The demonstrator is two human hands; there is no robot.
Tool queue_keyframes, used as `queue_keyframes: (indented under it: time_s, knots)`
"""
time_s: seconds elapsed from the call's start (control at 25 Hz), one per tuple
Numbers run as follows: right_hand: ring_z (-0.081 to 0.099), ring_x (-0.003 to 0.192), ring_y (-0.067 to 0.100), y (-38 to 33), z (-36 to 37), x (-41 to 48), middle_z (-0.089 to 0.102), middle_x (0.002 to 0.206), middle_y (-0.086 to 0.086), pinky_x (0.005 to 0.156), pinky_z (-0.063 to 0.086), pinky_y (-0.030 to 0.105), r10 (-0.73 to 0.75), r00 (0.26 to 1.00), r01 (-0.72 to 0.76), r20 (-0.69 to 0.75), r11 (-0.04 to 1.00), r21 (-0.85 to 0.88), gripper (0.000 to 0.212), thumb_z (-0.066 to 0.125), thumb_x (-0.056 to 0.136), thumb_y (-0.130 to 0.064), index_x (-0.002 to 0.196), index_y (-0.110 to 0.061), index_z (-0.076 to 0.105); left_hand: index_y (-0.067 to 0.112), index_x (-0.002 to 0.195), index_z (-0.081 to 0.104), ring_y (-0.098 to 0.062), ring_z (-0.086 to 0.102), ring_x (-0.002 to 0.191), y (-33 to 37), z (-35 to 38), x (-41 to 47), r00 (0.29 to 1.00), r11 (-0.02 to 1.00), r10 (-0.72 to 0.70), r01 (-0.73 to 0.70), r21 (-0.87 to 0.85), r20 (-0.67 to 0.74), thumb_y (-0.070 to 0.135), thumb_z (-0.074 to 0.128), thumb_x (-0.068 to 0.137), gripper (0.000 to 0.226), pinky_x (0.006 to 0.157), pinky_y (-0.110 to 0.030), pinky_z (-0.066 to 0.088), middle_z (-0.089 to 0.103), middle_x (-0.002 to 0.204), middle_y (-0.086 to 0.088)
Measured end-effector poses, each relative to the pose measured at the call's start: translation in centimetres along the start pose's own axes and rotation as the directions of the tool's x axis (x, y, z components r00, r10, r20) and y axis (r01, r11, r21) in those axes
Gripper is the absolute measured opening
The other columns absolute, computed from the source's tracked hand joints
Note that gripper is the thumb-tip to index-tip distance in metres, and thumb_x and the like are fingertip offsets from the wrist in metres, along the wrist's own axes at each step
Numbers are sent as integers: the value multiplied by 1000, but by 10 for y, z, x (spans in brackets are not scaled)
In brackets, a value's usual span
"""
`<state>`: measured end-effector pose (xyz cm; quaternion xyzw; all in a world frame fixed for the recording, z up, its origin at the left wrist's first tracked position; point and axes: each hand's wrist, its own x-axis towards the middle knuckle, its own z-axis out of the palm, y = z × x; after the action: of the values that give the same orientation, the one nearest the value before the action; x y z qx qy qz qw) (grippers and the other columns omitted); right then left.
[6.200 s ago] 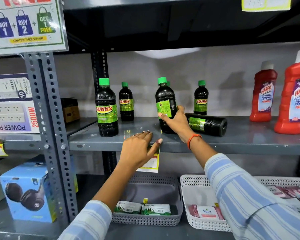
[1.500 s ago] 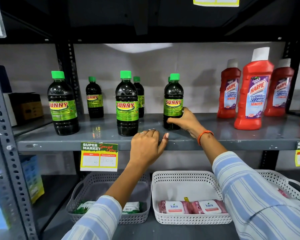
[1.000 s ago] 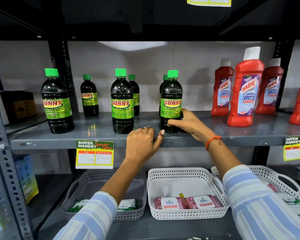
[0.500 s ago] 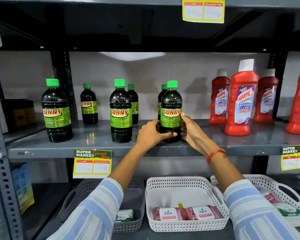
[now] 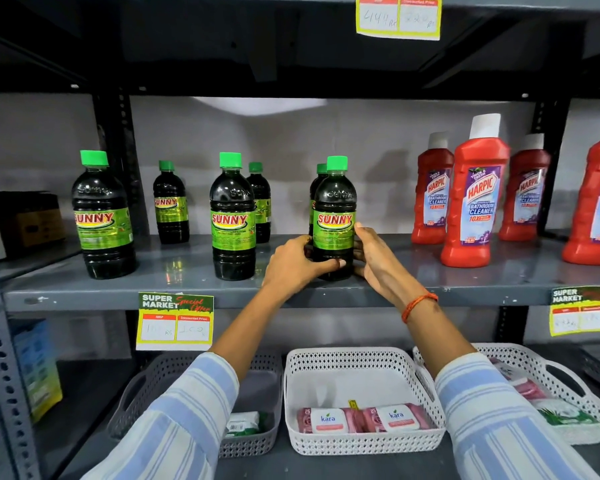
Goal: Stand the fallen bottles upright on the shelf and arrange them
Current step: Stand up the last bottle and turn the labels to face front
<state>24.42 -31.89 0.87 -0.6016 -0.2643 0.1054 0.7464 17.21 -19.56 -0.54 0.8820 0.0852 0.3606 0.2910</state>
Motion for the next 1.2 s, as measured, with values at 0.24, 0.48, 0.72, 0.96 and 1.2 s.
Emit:
queue_keyframes:
  time_s: [0.24, 0.48, 0.72, 0.96, 1.2]
  knots:
    - [55, 108, 20, 3, 2, -9, 60, 118, 10, 84, 46, 23, -323, 911, 303, -255, 946, -117, 28, 41, 99, -27, 119, -11, 51, 10, 126, 55, -23, 58, 113, 3, -1, -20, 974, 998, 70, -69, 12, -215, 56, 71, 72, 72, 93, -38, 49, 63, 123, -8]
    - [51, 96, 14, 12, 76, -43, 58, 107, 11, 85, 39, 20, -816, 575, 680, -61, 518, -519, 25, 45, 94, -19, 107, -3, 59, -4, 142, 29, -34, 39, 129, -40, -54, -50, 744, 947, 276, -102, 304, -609, 55, 64, 80, 92, 103, -42, 38, 40, 142, -23]
    - [41, 137, 17, 20, 140, -7, 47, 147, 4, 118, 28, 40, -40, 977, 107, 210, 943, -316, 70, 29, 90, -63, 142, -19, 43, 10, 134, 44, -26, 55, 119, -89, -99, -35, 978, 994, -49, 68, 86, -201, 57, 76, 67, 87, 91, -41, 48, 59, 131, -9]
    - [43, 137, 21, 24, 136, 3, 48, 147, 7, 118, 30, 43, 18, 974, 11, 228, 992, -127, 65, 31, 95, -56, 144, -14, 39, 17, 117, 61, -23, 64, 105, -86, -101, -30, 987, 1000, -27, 25, -18, -159, 46, 80, 69, 58, 87, -40, 51, 70, 112, -5]
    - [42, 138, 22, 24, 136, 5, 45, 149, 10, 119, 29, 42, 43, 958, -10, 284, 993, -120, 59, 25, 99, -49, 146, -14, 34, 16, 114, 62, -23, 65, 103, -86, -100, -33, 966, 1000, -16, 21, 17, -256, 47, 80, 68, 59, 80, -32, 49, 72, 108, -4]
